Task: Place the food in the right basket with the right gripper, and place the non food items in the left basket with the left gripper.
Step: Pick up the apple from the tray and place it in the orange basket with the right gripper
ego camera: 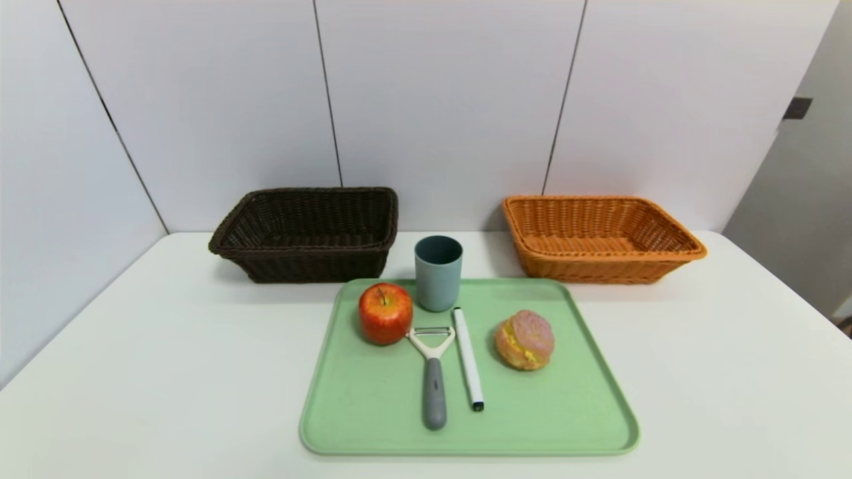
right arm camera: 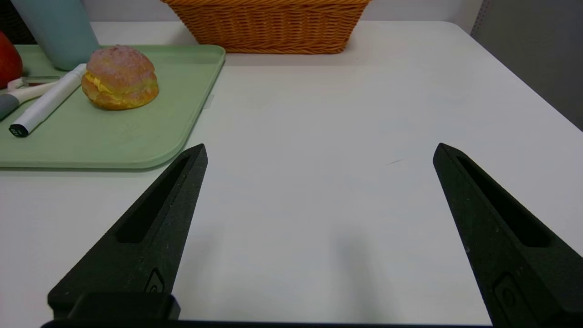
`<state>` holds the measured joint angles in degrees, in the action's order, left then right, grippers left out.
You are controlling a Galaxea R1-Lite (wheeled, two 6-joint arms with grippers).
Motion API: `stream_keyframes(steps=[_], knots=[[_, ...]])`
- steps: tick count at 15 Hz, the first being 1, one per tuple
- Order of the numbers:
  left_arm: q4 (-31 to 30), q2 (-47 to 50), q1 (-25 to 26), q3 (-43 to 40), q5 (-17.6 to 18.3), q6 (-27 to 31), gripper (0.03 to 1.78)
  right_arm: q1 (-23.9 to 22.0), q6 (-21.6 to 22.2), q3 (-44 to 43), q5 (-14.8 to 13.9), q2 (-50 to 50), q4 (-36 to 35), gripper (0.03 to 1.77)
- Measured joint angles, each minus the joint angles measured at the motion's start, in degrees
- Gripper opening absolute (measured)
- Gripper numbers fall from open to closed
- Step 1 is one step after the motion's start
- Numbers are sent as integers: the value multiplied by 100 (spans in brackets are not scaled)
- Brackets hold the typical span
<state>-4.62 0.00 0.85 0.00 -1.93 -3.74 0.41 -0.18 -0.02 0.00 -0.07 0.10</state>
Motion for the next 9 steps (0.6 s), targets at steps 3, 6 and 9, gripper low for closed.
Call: stream_keyframes(steps=[3, 6, 9], knots=[[0, 0, 0, 0, -5, -41, 169, 0, -6, 2, 0, 0, -5, 171], [0, 0, 0, 0, -7, -41, 169, 0, -15, 2, 2, 0, -7, 171], [0, 0, 0, 0, -7, -48, 169, 0, -4, 2, 0, 0, 0, 171]])
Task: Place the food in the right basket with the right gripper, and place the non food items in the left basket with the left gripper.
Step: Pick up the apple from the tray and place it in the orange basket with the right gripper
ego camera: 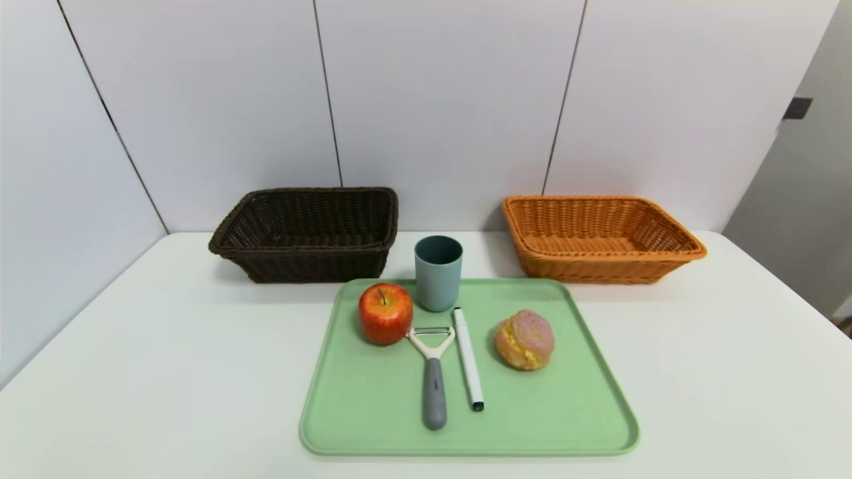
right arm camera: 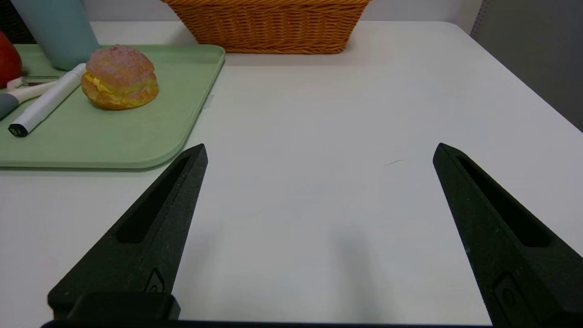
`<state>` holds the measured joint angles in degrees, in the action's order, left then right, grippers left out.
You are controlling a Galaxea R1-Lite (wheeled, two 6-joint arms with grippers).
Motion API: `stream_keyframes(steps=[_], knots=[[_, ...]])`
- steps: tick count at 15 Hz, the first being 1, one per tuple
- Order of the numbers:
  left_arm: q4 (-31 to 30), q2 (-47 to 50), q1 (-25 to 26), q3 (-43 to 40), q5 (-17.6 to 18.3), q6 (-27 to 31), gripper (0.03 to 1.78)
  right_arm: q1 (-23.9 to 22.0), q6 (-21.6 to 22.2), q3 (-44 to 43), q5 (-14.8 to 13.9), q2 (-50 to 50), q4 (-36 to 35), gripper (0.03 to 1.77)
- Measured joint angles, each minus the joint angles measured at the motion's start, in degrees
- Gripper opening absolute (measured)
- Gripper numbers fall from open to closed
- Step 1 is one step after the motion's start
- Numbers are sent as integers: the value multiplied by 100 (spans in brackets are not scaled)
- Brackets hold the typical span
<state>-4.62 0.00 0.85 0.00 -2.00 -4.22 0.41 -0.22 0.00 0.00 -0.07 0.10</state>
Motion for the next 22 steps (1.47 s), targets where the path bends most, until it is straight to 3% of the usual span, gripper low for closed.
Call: stream_keyframes(steps=[7, 10, 13, 16, 22], knots=[[22, 0, 2, 0, 2, 61, 169, 0, 4, 0, 0, 0, -12, 171], [460, 0, 2, 63, 11, 63, 169, 0, 20, -280, -18, 0, -7, 171], [1404, -11, 2, 870, 99, 26, 169, 0, -13, -967, 40, 0, 602, 171], [2347, -316, -1, 1574, 323, 20, 169, 0, -101, -1777, 490, 119, 1737, 171], [2414, -2029, -6, 2739, 419, 15, 169, 115, -221, -2554, 606, 1518, 1986, 171]])
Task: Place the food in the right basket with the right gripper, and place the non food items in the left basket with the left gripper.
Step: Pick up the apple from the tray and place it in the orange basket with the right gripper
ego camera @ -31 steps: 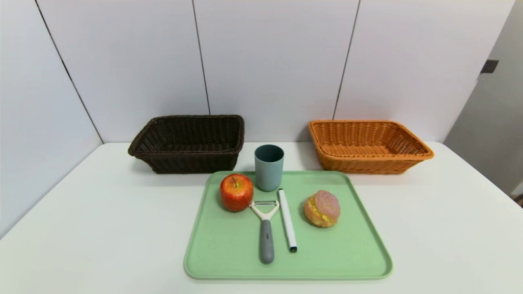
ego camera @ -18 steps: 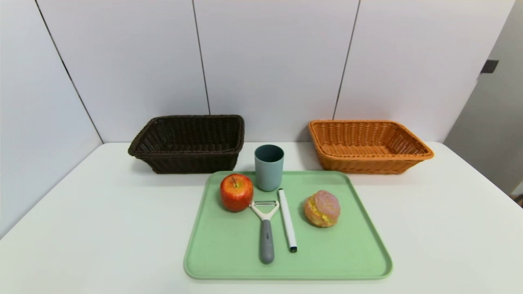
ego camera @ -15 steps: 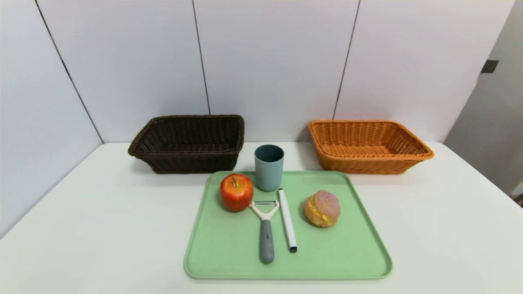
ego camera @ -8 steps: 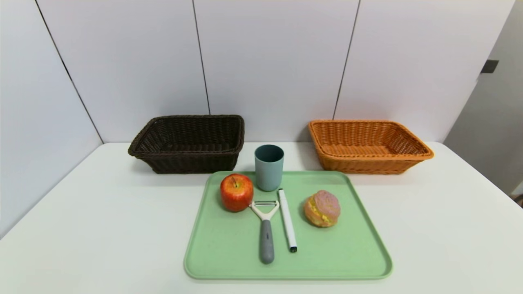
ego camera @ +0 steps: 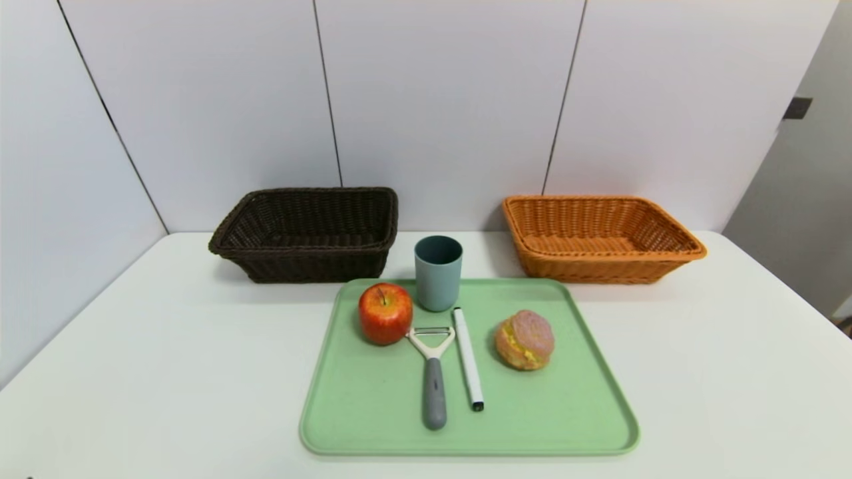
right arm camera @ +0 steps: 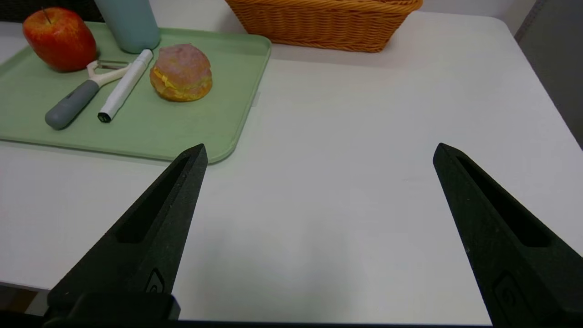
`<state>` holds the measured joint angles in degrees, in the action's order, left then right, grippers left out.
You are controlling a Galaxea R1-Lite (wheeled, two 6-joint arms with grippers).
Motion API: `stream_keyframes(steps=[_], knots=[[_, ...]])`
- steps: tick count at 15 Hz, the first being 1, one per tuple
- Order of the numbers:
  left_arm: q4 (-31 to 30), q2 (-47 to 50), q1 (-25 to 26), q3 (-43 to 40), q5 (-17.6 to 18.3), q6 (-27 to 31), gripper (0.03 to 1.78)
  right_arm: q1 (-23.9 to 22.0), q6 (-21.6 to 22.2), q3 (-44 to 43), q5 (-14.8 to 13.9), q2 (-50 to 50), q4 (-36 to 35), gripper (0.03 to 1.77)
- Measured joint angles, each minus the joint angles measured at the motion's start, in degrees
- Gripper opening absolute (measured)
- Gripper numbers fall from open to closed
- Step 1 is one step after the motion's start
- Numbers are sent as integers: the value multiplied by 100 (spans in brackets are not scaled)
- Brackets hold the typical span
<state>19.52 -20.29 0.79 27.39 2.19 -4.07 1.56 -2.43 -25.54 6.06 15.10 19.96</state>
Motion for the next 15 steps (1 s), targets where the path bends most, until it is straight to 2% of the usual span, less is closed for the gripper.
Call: stream_keyframes(steps=[7, 10, 12, 15], knots=[[283, -2580, 5, 1602, 96, -17, 169, 22, -38, -1569, -55, 2387, 466, 171], [550, -3434, 5, 2269, 183, -17, 169, 91, -149, -2068, 6, 3388, 525, 171], [840, -3797, 5, 2583, 351, -13, 169, 336, -184, -2363, 17, 3930, 538, 171], [1067, -4016, 0, 2699, 678, -2, 169, 1003, -274, -2692, 9, 4534, 581, 171]])
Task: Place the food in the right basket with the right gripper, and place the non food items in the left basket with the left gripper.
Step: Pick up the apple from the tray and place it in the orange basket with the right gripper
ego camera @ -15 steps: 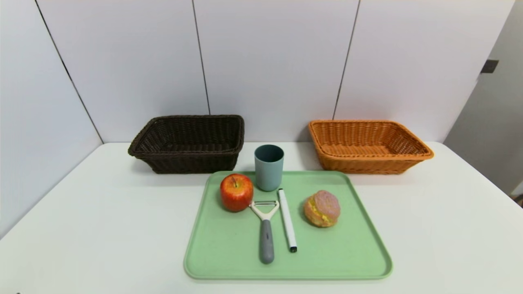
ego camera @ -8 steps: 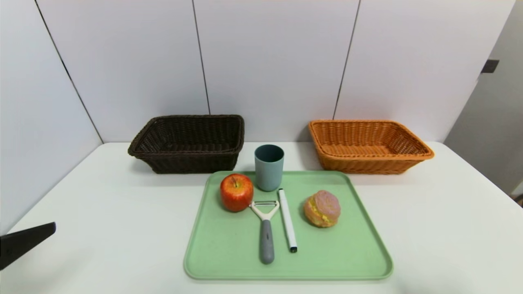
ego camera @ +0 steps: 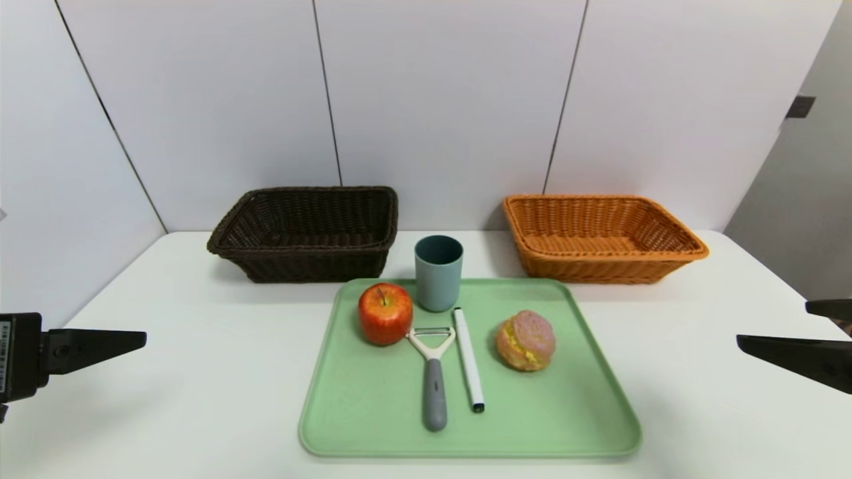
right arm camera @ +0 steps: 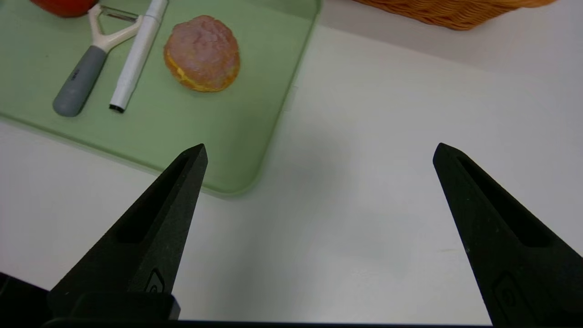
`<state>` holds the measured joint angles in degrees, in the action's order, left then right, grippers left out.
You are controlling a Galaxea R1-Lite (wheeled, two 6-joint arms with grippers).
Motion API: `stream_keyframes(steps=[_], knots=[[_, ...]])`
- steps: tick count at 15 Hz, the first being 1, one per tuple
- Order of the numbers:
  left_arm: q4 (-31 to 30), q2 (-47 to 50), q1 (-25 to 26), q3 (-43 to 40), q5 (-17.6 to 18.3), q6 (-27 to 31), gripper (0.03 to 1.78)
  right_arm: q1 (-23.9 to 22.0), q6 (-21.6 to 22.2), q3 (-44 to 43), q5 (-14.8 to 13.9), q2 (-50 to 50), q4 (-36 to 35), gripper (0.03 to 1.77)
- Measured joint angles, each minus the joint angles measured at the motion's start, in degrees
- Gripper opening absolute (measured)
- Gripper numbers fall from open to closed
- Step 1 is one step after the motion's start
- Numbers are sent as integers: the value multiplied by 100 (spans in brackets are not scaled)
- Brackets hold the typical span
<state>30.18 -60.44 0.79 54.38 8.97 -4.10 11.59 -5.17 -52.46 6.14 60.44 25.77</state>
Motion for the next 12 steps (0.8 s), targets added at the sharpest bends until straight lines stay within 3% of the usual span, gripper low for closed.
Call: stream_keyframes(steps=[3, 12], knots=[[29, -66, -2, -13, 15, -6, 169, 675, 7, -297, -11, 435, 7, 171], [24, -118, -5, -11, 0, 0, 169, 1974, 330, -1720, -24, 1825, 33, 171]])
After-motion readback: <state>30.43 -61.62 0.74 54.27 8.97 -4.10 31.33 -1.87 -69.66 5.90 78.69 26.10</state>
